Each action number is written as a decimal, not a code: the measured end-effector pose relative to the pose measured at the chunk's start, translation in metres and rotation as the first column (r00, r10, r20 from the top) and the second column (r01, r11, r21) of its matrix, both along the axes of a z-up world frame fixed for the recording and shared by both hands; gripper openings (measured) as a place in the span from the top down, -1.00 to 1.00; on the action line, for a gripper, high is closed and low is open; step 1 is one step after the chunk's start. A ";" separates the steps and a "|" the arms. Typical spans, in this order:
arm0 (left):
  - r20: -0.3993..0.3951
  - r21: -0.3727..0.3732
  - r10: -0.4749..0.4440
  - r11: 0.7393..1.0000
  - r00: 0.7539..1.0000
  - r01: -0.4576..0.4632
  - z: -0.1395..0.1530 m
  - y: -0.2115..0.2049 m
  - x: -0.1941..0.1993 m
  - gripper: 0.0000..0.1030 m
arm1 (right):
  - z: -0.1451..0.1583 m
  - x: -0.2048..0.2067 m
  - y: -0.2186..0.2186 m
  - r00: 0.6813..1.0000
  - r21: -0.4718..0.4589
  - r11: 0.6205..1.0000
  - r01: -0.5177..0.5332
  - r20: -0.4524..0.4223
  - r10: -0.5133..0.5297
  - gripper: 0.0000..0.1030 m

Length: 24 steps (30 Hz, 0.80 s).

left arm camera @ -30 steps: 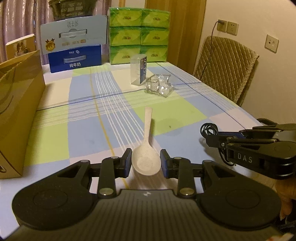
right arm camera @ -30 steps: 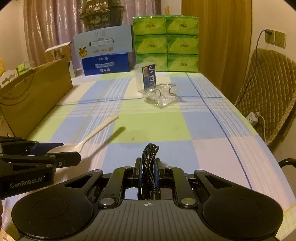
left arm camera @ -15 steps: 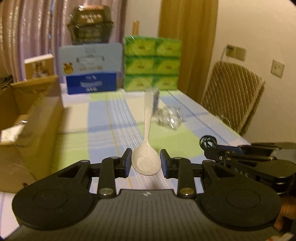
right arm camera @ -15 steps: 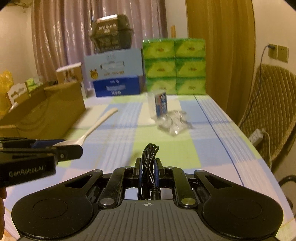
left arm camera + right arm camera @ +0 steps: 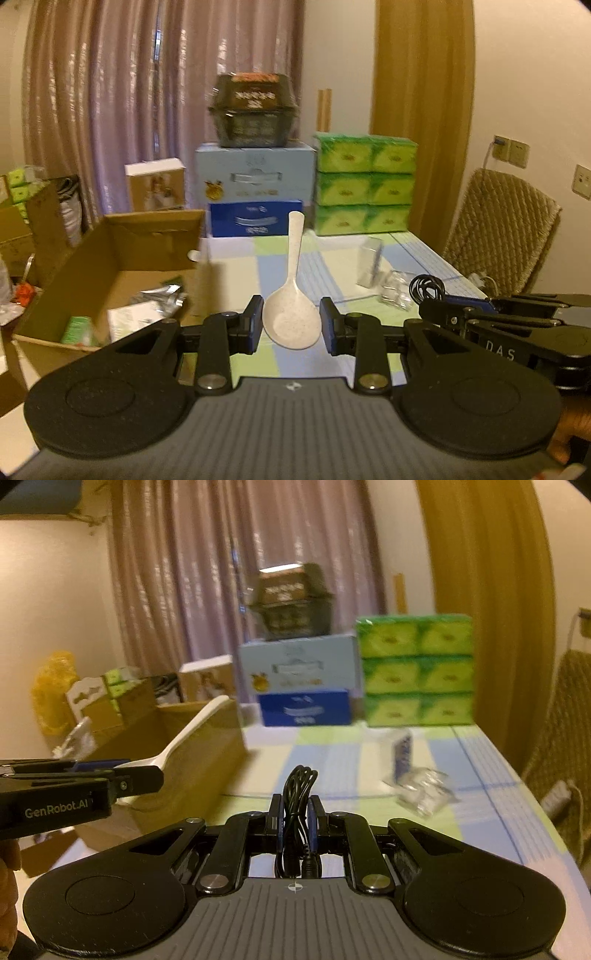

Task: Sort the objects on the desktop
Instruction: 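Lift the spoon with the left tool while the right tool lifts the cable, then carry the spoon with the left tool while the right tool carries the cable to the cardboard box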

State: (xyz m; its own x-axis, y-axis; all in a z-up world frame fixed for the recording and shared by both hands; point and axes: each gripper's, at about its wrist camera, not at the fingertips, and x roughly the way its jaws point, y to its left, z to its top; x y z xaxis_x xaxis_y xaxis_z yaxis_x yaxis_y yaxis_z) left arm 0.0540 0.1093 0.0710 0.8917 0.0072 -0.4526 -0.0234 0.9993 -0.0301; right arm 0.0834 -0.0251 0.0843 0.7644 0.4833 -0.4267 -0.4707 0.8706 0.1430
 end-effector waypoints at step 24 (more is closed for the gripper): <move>-0.050 0.035 0.192 0.981 0.980 -0.190 0.020 0.156 -0.036 0.48 | 0.041 0.030 0.160 0.969 -0.012 0.969 -0.246 0.022 0.246 0.81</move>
State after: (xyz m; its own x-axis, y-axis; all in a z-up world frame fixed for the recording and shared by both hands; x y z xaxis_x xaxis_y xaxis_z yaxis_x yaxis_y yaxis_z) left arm 0.0183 0.2650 0.0912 0.8471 0.1896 -0.4964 -0.2147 0.9767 0.0066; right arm 0.1135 0.1348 0.1250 0.6323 0.6537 -0.4158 -0.6736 0.7290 0.1219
